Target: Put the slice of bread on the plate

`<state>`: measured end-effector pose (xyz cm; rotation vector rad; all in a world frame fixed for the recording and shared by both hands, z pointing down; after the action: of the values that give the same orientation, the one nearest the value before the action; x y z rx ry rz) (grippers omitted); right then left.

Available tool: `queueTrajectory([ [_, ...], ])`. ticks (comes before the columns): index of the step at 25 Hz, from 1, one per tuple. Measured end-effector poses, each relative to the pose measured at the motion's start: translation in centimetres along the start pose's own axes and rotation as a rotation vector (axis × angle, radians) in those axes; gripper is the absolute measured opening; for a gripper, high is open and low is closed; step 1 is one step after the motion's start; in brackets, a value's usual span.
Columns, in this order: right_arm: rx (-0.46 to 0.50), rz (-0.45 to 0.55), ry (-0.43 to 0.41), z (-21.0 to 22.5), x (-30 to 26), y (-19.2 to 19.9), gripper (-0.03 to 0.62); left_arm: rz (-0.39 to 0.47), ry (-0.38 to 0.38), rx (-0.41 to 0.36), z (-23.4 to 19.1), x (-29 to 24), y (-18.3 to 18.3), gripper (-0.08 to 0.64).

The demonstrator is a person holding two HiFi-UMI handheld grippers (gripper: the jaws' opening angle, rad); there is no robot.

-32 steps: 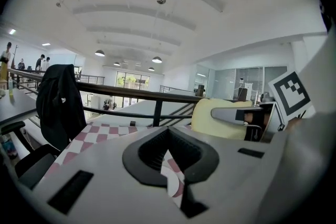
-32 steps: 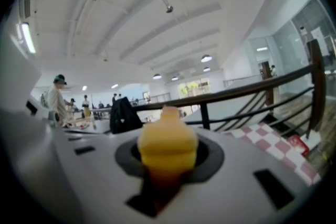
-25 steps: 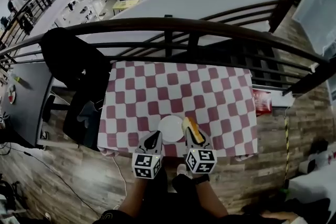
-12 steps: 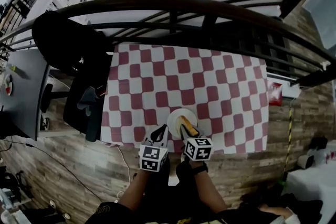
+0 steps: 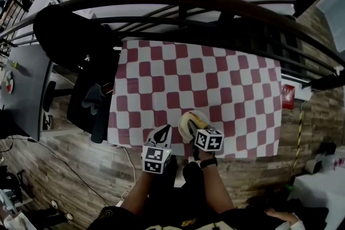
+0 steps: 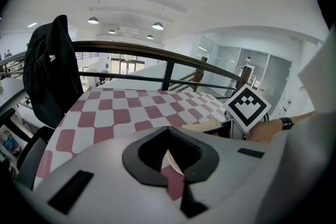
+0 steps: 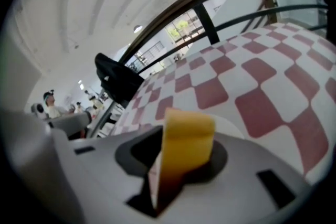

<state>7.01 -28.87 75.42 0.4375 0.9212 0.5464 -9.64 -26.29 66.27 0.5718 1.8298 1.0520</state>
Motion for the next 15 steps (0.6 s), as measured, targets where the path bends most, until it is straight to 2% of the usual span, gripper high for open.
queueTrajectory([
  [2,0.049,0.005,0.073,0.5,0.1,-0.3,0.126,-0.005,-0.002,-0.001,-0.3,0.0,0.0,0.017],
  [5,0.142,-0.007,0.217,1.6,0.5,-0.5,0.244,-0.007,-0.002,0.001,-0.4,0.1,0.0,0.017],
  [9,0.232,-0.045,0.347,3.4,1.0,-0.7,0.392,0.0,0.014,0.005,-0.1,-0.1,-0.5,0.017],
  [12,0.256,-0.07,0.385,4.4,2.0,-0.7,0.42,0.0,0.026,0.004,0.4,-0.1,-0.8,0.017],
  [15,0.253,-0.014,0.358,3.8,3.8,-1.6,0.419,0.017,0.031,0.007,1.1,0.3,-1.8,0.017],
])
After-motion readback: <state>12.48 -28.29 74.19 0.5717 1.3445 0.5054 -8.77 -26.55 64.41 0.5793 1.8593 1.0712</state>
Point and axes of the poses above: the fingertips, and each gripper's own axes: x backward along the fingers, z to its right, y out of its underside, the point moved 7 cm from there along x, backward along the fingers, and after that the axes turned 7 degrees about z, right-handed, at the moved point
